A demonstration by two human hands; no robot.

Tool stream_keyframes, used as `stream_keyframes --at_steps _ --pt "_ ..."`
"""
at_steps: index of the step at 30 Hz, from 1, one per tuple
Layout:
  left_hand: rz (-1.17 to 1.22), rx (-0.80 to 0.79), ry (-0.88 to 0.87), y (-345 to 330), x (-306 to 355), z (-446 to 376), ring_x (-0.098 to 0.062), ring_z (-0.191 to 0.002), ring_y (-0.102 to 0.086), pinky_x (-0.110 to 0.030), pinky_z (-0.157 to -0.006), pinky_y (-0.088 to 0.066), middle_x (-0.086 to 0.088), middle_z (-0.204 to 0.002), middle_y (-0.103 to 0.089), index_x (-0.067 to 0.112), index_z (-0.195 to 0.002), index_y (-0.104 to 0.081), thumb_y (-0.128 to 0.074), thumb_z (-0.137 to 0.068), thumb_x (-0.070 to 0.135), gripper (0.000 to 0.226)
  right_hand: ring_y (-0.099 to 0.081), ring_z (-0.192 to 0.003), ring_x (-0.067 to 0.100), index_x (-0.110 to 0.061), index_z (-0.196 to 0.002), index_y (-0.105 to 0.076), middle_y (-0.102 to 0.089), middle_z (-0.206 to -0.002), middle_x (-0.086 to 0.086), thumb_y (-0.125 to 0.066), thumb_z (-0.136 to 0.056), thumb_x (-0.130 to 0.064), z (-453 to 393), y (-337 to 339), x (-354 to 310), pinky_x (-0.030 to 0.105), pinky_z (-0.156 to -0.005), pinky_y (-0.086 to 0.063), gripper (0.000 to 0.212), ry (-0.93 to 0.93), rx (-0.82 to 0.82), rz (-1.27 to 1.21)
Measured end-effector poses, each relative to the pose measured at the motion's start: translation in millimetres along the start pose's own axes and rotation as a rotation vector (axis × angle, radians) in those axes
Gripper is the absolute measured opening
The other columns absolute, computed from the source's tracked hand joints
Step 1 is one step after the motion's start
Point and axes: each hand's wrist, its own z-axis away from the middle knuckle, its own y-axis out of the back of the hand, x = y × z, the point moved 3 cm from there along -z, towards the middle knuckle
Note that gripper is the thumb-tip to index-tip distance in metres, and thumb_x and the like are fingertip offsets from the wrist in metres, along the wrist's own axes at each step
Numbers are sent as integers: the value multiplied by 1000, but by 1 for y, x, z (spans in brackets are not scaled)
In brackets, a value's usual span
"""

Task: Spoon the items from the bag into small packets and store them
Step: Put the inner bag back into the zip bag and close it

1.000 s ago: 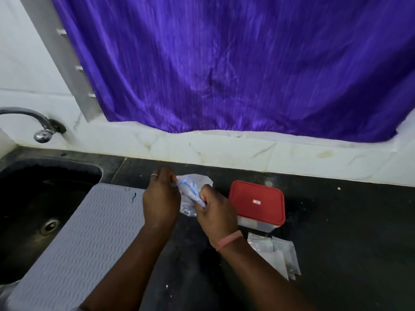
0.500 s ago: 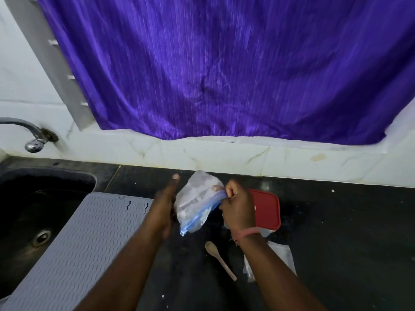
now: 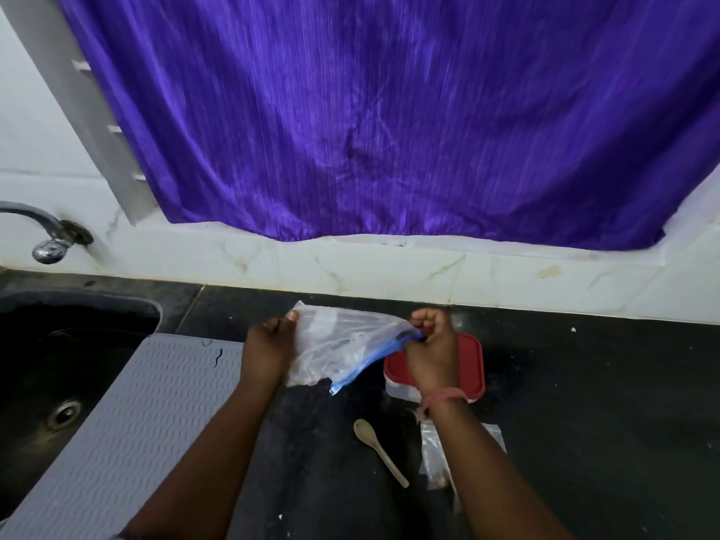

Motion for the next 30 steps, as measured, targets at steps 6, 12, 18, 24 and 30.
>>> stream_keyframes --at_steps 6,12,18,24,30 --pt "331 108 209 -21 -1 11 -28 -87 -66 -45 -88 -55 -6 -84 -68 11 -89 -68 -41 -105 51 51 -60 -104 15 -29 -124 -45 -56 -124 2 -60 -83 -43 68 -54 6 44 -95 -52 46 -82 -36 -209" --pt "781 -369 282 -44 3 21 -38 -104 -72 -48 -84 -60 -24 -117 -72 0 -125 -66 -66 -98 27 38 -69 -101 11 -32 -117 -60 -71 -110 -8 -71 -84 -44 67 -67 13 34 -89 -55 37 -76 -221 -72" --pt "606 -290 325 -11 -19 8 -34 -97 -74 -47 -81 -63 -18 -107 -74 7 -115 -65 -75 -84 -6 36 -64 -52 15 0 -86 -64 -68 -74 15 -65 -93 -1 20 -17 10 21 -54 -54 6 -235 -244 -156" --pt "725 -190 360 10 -36 -13 -27 -93 -75 -40 -76 -63 -19 -110 -75 4 -115 -66 -84 -81 20 42 -64 -57 14 12 -98 -64 -70 -75 13 -66 -90 4 4 9 0 26 -58 -56 11 -149 -313 -187" --pt "888 -78 440 -10 -28 -3 -31 -106 -69 -41 -83 -61 -20 -126 -65 5 -130 -53 -74 -83 -6 53 -71 -74 19 -5 -84 -68 -73 -82 16 -75 -84 1 13 -10 4 25 -72 -55 9 -48 -351 -75"
